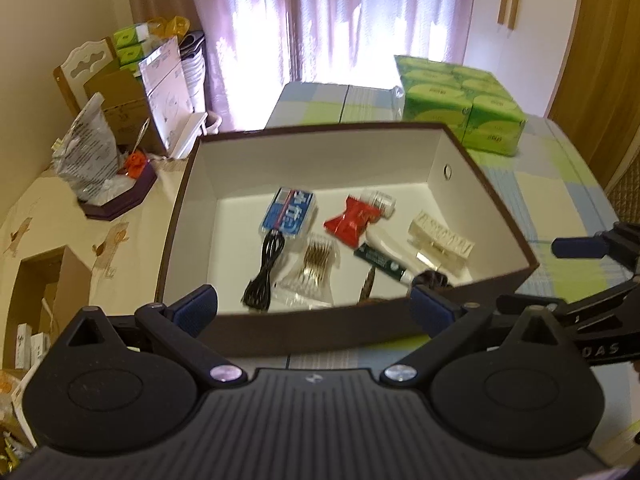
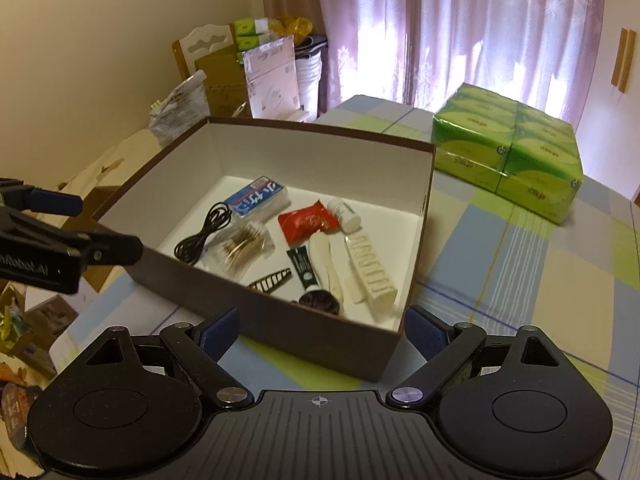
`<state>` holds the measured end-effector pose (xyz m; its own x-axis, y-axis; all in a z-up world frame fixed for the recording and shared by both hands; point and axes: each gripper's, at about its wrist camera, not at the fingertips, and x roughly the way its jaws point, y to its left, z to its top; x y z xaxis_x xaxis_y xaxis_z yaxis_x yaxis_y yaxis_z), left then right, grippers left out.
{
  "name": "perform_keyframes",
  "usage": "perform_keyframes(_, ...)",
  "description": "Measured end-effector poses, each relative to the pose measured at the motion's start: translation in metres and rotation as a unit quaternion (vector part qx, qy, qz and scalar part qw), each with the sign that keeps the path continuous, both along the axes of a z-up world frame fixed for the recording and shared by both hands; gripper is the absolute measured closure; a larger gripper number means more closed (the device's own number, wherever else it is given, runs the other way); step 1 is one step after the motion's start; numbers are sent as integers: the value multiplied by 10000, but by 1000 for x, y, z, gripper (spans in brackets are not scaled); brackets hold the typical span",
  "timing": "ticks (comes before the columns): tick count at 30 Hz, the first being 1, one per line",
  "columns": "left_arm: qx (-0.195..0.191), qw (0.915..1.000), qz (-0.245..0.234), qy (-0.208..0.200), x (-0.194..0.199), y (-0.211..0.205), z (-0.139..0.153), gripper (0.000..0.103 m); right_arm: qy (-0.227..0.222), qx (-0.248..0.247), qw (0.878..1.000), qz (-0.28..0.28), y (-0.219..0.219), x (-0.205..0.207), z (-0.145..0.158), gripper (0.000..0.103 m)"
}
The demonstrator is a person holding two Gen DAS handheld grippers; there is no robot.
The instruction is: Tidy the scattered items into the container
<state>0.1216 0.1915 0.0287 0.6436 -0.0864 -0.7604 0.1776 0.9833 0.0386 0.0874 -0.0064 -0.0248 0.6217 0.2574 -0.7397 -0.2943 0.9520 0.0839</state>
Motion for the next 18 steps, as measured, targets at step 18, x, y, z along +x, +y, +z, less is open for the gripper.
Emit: perform_keyframes(18, 244, 9995, 175, 36, -37, -21, -9, 2, 148, -86, 9997, 176, -12, -21, -7, 9)
